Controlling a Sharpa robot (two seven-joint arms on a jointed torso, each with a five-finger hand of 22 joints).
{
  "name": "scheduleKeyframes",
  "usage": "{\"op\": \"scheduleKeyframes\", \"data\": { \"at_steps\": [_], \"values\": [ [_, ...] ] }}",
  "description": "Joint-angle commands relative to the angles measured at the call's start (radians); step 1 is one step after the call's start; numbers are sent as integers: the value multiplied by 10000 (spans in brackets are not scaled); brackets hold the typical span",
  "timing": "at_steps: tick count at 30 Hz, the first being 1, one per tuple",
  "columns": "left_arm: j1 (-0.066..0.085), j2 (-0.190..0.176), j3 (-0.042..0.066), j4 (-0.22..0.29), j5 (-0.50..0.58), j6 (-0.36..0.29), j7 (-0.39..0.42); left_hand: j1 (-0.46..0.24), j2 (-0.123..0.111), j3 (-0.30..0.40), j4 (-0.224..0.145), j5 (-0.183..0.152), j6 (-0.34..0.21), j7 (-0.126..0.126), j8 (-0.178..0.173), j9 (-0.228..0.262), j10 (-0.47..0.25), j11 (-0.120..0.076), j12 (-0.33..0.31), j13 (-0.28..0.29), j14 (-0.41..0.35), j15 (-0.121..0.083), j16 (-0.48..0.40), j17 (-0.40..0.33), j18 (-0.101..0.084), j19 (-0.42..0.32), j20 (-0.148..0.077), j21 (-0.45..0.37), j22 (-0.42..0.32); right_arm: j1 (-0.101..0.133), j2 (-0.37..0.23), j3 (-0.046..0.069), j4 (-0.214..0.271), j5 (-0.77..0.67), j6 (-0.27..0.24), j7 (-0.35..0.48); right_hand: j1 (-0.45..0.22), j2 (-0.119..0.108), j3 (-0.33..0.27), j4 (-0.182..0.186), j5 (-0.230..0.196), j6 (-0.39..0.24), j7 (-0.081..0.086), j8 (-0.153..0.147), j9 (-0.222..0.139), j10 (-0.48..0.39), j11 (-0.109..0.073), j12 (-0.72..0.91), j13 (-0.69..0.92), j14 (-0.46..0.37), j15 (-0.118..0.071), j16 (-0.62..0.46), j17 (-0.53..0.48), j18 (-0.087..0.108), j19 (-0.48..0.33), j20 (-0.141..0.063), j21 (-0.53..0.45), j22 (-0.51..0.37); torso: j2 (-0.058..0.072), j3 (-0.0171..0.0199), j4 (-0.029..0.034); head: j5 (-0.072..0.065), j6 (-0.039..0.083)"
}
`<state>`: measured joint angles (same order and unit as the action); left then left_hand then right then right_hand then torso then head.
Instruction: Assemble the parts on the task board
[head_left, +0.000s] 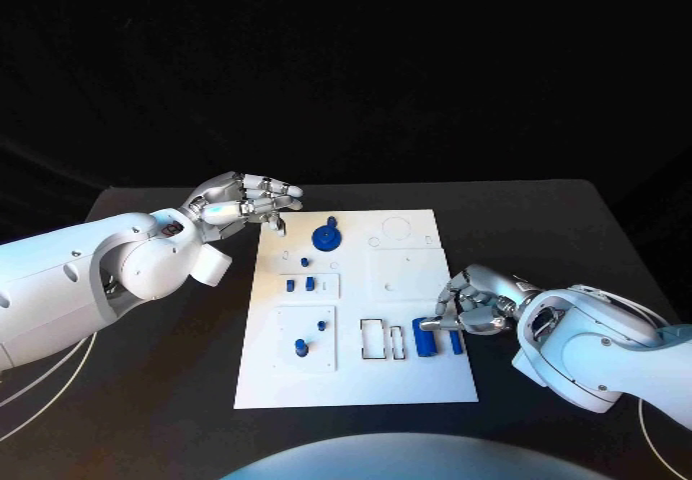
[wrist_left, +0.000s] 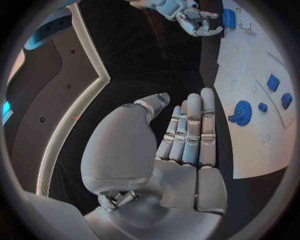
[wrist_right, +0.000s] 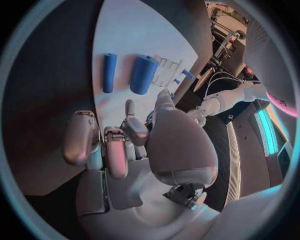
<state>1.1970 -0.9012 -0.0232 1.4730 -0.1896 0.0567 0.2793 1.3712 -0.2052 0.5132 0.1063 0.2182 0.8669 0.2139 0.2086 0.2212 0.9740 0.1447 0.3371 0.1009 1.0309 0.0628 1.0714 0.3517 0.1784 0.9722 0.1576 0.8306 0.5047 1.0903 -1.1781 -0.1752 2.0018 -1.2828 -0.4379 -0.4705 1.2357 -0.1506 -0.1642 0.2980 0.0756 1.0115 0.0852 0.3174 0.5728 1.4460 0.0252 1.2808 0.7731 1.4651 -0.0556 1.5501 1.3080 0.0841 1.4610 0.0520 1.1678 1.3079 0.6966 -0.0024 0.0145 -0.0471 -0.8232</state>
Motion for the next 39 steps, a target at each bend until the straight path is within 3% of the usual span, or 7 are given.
{"op": "scheduleKeyframes", "data": {
  "at_steps": [1,14,27,31,33,35,39],
  "values": [
    [1,9,4,37,-46,243,146,-86,-36,-81,-4,-5,-52,5,-42,-17,-81,2,42,14,-26,25,7,-1,58,66,-19,-58,-16,-112,85,-10,36,-594,401,-633,-166,0,-41,-3,41,-28,-11,62,34,856,-167,2341,7264,934,4,56,1975,-168,130,2,142,1708,13,-2,-16,-31,-12],
    [-1,11,2,48,-140,325,108,-145,-81,-151,39,-3,-59,-2,-37,-18,-106,-1,75,19,-31,28,16,3,58,83,-11,-113,-56,-529,491,-29,-214,-1066,644,-732,-391,-8,-9,-2,56,88,-55,152,115,863,-201,2351,7287,940,-18,65,2005,-175,143,-10,197,1738,15,23,-2,-12,-75],
    [-2,-19,1,86,-155,426,32,-150,-94,-165,43,-4,-64,-2,-38,-19,-115,-2,80,19,-35,29,17,3,58,86,-11,-126,-66,-691,835,-31,-601,-1484,750,-788,-235,64,102,-19,55,198,-104,234,183,839,-242,2315,7255,940,-51,66,2012,-171,134,-33,181,1741,7,-1,-3,16,-109],
    [-2,-25,1,92,-156,442,12,-150,-94,-165,43,-4,-64,-2,-38,-19,-115,-2,80,19,-35,29,17,3,58,86,-11,-126,-66,-721,890,-31,-646,-1539,612,-801,140,340,280,-40,16,222,-133,268,238,845,-272,2315,7274,939,-80,65,2011,-175,135,-62,200,1749,-3,1,-2,41,-126],
    [-2,-28,1,93,-157,449,3,-150,-94,-165,43,-4,-64,-2,-38,-19,-115,-2,80,19,-35,29,17,3,58,86,-11,-126,-66,-729,906,-31,-638,-1528,449,-803,764,787,508,-128,-26,270,-170,298,276,868,-306,2339,7317,945,-111,73,2045,-183,149,-88,251,1761,-2,5,-3,49,-127],
    [-2,-32,1,94,-157,458,-13,-150,-94,-165,43,-4,-64,-2,-38,-19,-115,-2,80,19,-35,29,17,3,58,86,-11,-126,-66,-734,902,-30,-593,-1424,217,-798,1090,1019,622,-129,-28,321,-197,307,285,892,-330,2364,7356,950,-131,79,2073,-193,166,-108,313,1775,-2,4,-4,55,-121],
    [-2,-34,0,88,-158,476,-37,-161,-95,-179,55,-3,-67,-1,-37,-20,-124,-1,88,20,-39,30,17,3,58,91,-9,-143,-77,-733,816,-28,-410,-1076,-253,-779,1324,1204,753,-99,-23,475,-268,347,296,944,-389,2430,7441,960,-173,91,2123,-221,215,-140,487,1814,-6,5,-13,37,-117]
  ]
}}
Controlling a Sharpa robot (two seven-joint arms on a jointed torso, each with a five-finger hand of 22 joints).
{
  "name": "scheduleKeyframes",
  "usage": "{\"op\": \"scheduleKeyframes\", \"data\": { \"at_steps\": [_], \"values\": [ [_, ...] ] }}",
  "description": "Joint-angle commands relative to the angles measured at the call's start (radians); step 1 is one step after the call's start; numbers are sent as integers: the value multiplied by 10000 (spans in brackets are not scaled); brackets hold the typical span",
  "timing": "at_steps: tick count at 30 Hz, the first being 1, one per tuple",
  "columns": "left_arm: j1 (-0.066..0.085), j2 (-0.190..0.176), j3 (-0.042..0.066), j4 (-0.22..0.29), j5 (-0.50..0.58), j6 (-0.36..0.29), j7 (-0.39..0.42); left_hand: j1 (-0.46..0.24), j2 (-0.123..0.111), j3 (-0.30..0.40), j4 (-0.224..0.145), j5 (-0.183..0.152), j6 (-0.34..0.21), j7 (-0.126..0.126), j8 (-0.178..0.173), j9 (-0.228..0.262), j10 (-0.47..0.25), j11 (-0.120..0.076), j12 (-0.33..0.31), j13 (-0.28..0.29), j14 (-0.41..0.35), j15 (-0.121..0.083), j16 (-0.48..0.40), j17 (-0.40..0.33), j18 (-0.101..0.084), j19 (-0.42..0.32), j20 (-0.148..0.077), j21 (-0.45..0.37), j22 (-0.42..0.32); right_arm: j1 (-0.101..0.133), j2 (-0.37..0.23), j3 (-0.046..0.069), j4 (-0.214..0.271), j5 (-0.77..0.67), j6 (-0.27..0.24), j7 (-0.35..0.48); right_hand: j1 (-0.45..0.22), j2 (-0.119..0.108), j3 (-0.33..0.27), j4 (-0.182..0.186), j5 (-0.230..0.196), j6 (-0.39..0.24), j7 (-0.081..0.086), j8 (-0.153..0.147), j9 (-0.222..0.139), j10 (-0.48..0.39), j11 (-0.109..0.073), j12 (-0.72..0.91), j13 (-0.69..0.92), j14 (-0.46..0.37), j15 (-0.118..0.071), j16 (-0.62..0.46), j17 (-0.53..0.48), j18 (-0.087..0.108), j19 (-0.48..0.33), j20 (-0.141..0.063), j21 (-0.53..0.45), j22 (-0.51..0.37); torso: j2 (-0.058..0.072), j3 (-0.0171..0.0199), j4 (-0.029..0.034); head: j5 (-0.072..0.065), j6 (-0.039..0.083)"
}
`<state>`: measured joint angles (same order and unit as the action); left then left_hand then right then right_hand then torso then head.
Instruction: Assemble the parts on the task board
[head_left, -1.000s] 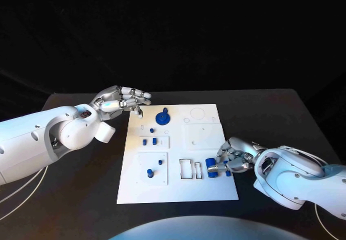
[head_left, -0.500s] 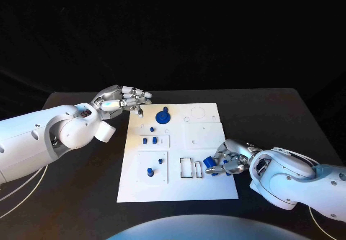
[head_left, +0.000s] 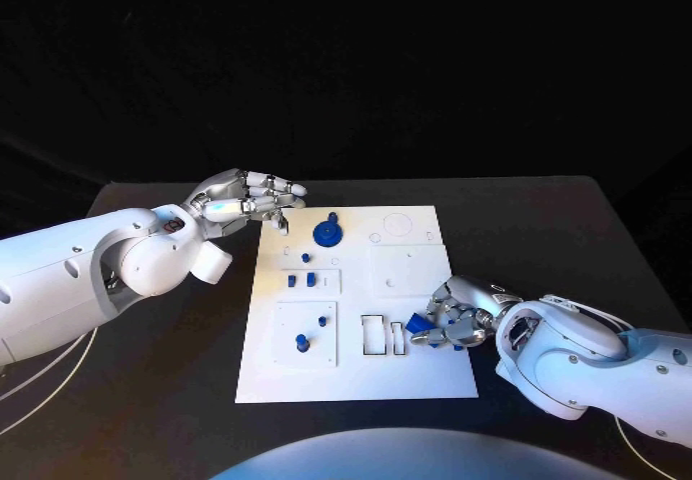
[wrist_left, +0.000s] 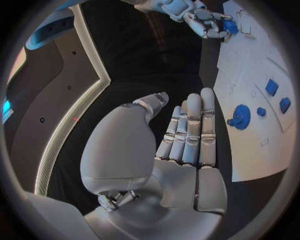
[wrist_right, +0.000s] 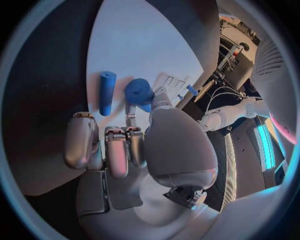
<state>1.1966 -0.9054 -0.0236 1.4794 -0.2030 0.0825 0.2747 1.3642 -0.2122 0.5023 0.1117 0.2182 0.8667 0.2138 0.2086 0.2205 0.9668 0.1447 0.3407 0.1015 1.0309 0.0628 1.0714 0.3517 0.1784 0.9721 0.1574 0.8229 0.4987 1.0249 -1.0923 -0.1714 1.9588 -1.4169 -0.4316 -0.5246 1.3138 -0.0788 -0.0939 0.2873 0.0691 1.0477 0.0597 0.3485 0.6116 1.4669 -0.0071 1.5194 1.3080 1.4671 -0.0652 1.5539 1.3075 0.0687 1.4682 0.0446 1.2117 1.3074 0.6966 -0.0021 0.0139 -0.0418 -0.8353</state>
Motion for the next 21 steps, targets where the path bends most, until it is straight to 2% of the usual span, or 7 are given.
{"op": "scheduleKeyframes", "data": {
  "at_steps": [1,5,12,21],
  "values": [
    [3,11,5,20,-24,219,4,-92,-25,-69,1,-4,-66,0,-37,-13,-52,0,52,14,-39,30,17,3,59,92,-8,-66,-17,-65,-84,-64,104,434,-459,-226,562,522,64,15,40,150,-29,46,-90,749,-81,63,2116,942,-88,56,2143,-78,161,-75,113,1834,-13,-4,-9,-23,4],
    [3,19,4,8,-26,226,-9,-92,-25,-69,1,-4,-66,0,-37,-13,-52,0,52,14,-39,30,17,3,59,92,-8,-66,-17,69,-179,-60,337,959,-807,-180,501,678,73,43,33,285,-85,82,-84,840,-130,194,2269,950,-130,65,2182,-100,200,-111,250,1865,-21,-9,-15,-26,18],
    [3,46,2,-20,-32,249,-27,-88,-22,-73,3,-1,-68,-1,-37,-13,-57,-1,57,14,-42,30,18,3,59,95,-7,-75,-24,456,-226,-56,645,1592,-1166,-125,622,790,121,0,40,342,-144,78,-91,854,-184,208,2289,956,-174,72,2212,-115,228,-149,348,1886,-16,-12,2,-32,50],
    [3,51,-2,-27,-35,267,-37,-88,-22,-73,3,-1,-68,-1,-37,-13,-57,-1,57,14,-42,30,18,3,59,95,-7,-75,-24,580,40,-57,705,2068,-1232,-88,700,869,156,-3,43,383,-172,75,-98,884,-210,251,2340,963,-198,81,2250,-132,254,-173,447,1908,2,-11,5,-11,43]
  ]
}}
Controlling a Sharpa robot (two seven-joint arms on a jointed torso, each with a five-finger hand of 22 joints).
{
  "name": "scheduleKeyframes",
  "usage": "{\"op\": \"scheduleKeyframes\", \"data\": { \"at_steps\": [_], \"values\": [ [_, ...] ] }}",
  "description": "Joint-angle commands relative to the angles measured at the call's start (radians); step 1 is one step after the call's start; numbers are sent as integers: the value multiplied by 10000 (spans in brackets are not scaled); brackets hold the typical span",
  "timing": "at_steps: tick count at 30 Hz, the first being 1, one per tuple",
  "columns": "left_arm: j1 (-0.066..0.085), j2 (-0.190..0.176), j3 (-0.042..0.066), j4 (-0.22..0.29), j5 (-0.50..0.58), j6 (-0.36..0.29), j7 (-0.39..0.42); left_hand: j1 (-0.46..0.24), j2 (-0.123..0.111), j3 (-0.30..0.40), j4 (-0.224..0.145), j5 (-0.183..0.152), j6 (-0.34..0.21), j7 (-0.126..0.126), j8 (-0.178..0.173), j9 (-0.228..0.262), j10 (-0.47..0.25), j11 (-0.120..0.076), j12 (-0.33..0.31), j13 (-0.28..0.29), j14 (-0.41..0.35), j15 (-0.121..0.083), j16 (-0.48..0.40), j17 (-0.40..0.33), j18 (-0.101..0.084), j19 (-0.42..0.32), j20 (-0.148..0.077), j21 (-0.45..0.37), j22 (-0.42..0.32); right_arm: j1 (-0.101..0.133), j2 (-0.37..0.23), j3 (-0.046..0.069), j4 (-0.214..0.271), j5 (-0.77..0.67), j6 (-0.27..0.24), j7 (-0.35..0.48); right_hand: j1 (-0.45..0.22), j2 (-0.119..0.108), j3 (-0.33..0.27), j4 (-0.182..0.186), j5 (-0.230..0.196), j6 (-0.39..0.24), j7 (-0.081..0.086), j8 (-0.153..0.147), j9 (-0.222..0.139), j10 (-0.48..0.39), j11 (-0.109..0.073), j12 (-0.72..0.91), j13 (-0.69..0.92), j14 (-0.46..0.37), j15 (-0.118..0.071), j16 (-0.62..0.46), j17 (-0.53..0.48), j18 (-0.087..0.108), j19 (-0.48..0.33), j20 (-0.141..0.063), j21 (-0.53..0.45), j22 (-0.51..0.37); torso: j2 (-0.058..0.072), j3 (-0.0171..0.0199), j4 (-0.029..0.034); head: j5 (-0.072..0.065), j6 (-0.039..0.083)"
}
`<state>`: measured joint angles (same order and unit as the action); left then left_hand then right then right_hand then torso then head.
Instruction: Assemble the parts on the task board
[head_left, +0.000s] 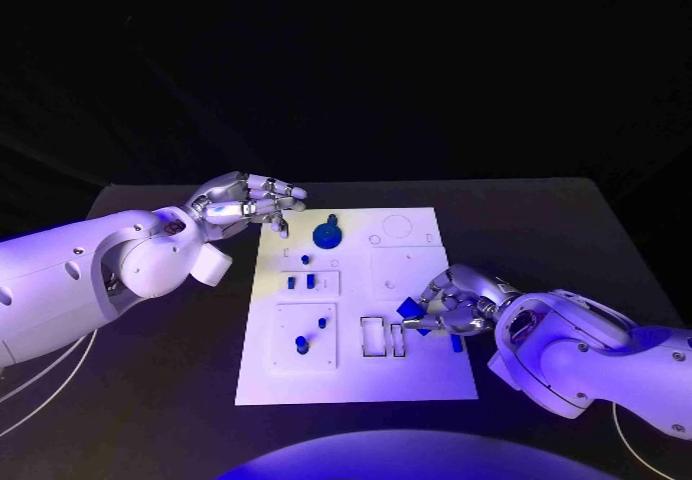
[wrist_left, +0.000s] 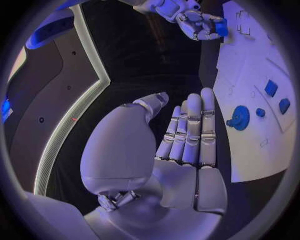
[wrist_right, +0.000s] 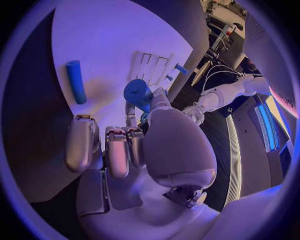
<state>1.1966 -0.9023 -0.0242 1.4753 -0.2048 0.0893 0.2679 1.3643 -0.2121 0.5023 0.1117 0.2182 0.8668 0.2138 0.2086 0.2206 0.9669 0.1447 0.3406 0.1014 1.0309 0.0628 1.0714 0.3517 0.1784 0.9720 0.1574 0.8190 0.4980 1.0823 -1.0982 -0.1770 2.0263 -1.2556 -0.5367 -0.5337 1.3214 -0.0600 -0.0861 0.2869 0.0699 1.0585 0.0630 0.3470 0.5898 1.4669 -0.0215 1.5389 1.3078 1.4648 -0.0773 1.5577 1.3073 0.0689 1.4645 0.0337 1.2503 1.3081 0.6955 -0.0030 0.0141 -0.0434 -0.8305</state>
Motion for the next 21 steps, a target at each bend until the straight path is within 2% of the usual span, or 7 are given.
{"op": "scheduleKeyframes", "data": {
  "at_steps": [1,7,14,21],
  "values": [
    [3,21,3,16,-18,203,30,-89,-23,-73,3,-1,-68,-1,-37,-14,-58,-1,57,15,-42,30,17,2,59,95,-7,-35,-17,6,162,-2,22,498,-173,10,623,681,78,1,35,275,-206,90,120,884,-66,56,2342,986,-78,42,2252,-134,291,-64,61,1901,15,-1,4,18,-21],
    [2,28,2,24,-18,224,25,-89,-23,-73,3,-1,-68,-1,-37,-14,-58,-1,57,15,-42,30,17,2,59,95,-7,-35,-17,-78,622,-3,-129,832,-8,42,575,717,53,37,22,305,-203,85,114,894,-72,68,2358,986,-90,42,2251,-132,290,-81,52,1898,17,-4,26,15,-48],
    [2,29,2,32,-18,240,18,-89,-23,-73,3,-1,-68,-1,-37,-14,-58,-1,57,15,-42,30,17,2,59,95,-7,-35,-17,-351,1162,-4,-336,1107,165,51,173,889,-120,57,12,404,-216,76,102,942,-85,140,2442,988,-103,44,2259,-136,294,-104,72,1899,12,1,1,99,-91],
    [2,20,2,41,-21,286,-3,-80,-16,-84,8,3,-72,-1,-35,-15,-71,-1,73,18,-48,29,19,3,60,108,-7,-62,-36,-447,1427,-4,-528,1166,225,-36,-86,981,-271,54,10,503,-245,97,106,1003,-108,250,2559,1011,-120,71,2378,-148,312,-118,147,1915,9,4,2,115,-109]
  ]
}}
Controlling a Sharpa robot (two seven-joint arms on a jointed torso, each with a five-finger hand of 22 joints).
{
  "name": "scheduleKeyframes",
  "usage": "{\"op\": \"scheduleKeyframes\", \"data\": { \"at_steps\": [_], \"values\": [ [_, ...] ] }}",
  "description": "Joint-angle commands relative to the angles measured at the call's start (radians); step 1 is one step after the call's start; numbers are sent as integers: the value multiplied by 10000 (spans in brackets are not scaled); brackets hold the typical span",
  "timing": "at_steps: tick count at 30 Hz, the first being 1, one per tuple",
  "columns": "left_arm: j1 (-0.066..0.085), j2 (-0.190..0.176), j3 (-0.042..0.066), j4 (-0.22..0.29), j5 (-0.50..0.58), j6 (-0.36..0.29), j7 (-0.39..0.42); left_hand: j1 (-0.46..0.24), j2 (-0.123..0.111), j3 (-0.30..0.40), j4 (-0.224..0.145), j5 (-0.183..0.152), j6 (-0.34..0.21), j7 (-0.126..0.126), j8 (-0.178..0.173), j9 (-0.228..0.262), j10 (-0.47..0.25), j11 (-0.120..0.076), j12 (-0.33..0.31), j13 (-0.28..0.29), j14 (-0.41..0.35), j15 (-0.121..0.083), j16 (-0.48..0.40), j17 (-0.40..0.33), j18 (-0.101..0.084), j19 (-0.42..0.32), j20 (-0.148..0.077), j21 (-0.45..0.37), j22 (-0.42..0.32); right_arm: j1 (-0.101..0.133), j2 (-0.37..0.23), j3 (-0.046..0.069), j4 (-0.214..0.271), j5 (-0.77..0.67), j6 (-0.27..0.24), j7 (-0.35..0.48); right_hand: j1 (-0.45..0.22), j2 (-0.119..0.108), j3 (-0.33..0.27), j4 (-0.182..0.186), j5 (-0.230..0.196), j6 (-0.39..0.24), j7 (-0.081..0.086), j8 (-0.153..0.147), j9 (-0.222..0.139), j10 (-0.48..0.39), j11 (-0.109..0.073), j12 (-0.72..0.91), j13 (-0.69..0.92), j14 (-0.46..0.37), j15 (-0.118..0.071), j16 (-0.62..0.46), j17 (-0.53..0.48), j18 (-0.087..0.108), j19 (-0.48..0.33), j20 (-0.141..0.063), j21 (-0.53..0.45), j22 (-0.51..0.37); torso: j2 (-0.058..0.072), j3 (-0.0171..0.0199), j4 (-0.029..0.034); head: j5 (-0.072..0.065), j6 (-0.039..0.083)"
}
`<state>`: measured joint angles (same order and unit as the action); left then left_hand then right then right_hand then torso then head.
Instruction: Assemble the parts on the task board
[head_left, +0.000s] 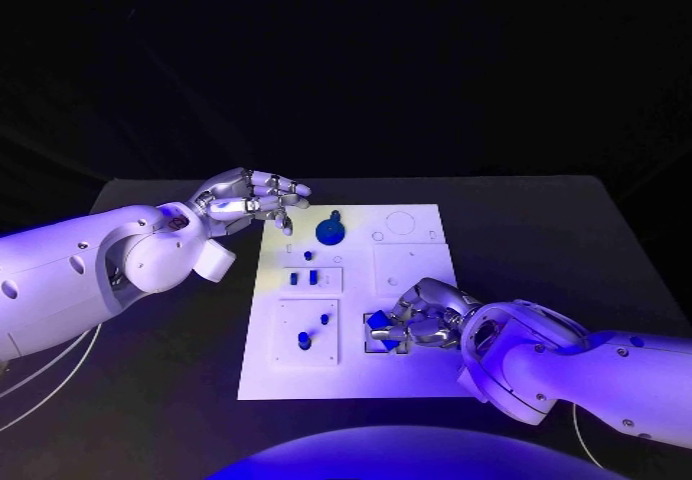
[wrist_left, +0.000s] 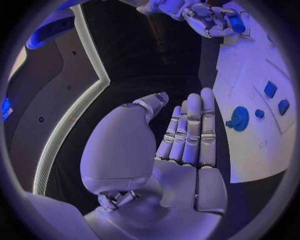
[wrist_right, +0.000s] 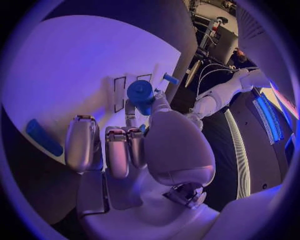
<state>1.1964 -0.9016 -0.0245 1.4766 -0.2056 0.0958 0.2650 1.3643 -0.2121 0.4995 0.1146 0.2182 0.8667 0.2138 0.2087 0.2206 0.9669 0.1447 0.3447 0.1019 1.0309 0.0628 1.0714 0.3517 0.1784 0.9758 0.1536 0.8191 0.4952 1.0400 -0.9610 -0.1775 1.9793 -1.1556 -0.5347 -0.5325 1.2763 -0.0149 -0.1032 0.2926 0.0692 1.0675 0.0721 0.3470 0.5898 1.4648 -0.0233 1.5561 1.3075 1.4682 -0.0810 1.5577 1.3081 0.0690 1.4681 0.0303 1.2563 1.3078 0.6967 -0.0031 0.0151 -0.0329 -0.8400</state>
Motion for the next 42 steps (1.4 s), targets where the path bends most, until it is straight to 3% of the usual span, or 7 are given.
{"op": "scheduleKeyframes", "data": {
  "at_steps": [1,13,28,31,33,36,42],
  "values": [
    [4,11,5,29,-14,225,24,-80,-16,-56,-21,3,-72,-1,-35,-15,-72,-1,32,13,-48,29,19,3,60,70,31,-62,-8,-29,78,2,-84,169,203,-66,339,529,-121,-3,15,426,-339,102,107,1023,-94,76,2560,978,-86,73,2374,-151,280,-85,102,1921,-3,6,-9,8,-16],
    [4,-16,5,46,-30,250,-13,-80,-16,-56,-21,3,-72,-1,-35,-15,-72,-1,32,13,-48,29,19,3,60,70,31,-62,-8,-47,276,3,-275,40,329,-150,-105,701,-479,0,10,722,-464,314,198,1030,-200,84,2572,1000,-173,100,2494,-153,288,-155,134,1924,8,0,-10,43,-27],
    [5,-44,5,60,-54,263,-59,-84,-15,-65,-12,2,-75,0,-34,-16,-80,0,39,14,-50,31,21,3,60,76,32,-75,-18,-49,315,3,-380,-390,650,-221,-1124,700,-1804,16,4,718,-497,541,322,1016,-229,43,2543,998,-202,96,2483,-143,263,-191,78,1906,-4,0,-15,53,-46],
    [5,-47,5,60,-57,261,-63,-84,-15,-65,-12,2,-75,0,-34,-16,-80,0,39,14,-50,31,21,3,60,76,32,-75,-18,-49,305,3,-375,-539,616,-227,-1756,403,-1892,35,42,713,-501,612,358,1020,-234,50,2552,1000,-204,99,2495,-147,267,-193,101,1911,-5,3,-16,53,-53],
    [5,-49,5,61,-58,261,-65,-84,-15,-65,-12,2,-75,0,-34,-16,-80,0,39,14,-50,31,21,3,60,76,32,-75,-18,-49,302,3,-370,-611,603,-227,-2331,-187,-1215,24,80,684,-489,677,384,1021,-246,49,2555,1000,-231,98,2494,-155,265,-173,102,1911,-3,5,-12,46,-57],
    [5,-52,4,59,-60,258,-68,-84,-15,-65,-12,2,-75,0,-34,-16,-80,0,39,14,-50,31,21,3,60,76,32,-75,-18,-50,301,3,-360,-695,593,-224,-2851,-666,-625,51,118,658,-505,723,397,1019,-233,41,2552,1001,-209,99,2502,-148,265,-193,108,1912,-4,7,-10,44,-58],
    [5,-55,4,56,-62,253,-69,-84,-15,-65,-12,2,-75,0,-34,-16,-80,0,39,14,-50,31,21,3,60,76,32,-75,-18,-50,295,3,-338,-791,604,-212,-3063,-898,-474,62,143,649,-504,744,402,1021,-236,45,2556,1003,-206,101,2510,-149,267,-194,117,1914,-3,3,-16,37,-54]
  ]
}}
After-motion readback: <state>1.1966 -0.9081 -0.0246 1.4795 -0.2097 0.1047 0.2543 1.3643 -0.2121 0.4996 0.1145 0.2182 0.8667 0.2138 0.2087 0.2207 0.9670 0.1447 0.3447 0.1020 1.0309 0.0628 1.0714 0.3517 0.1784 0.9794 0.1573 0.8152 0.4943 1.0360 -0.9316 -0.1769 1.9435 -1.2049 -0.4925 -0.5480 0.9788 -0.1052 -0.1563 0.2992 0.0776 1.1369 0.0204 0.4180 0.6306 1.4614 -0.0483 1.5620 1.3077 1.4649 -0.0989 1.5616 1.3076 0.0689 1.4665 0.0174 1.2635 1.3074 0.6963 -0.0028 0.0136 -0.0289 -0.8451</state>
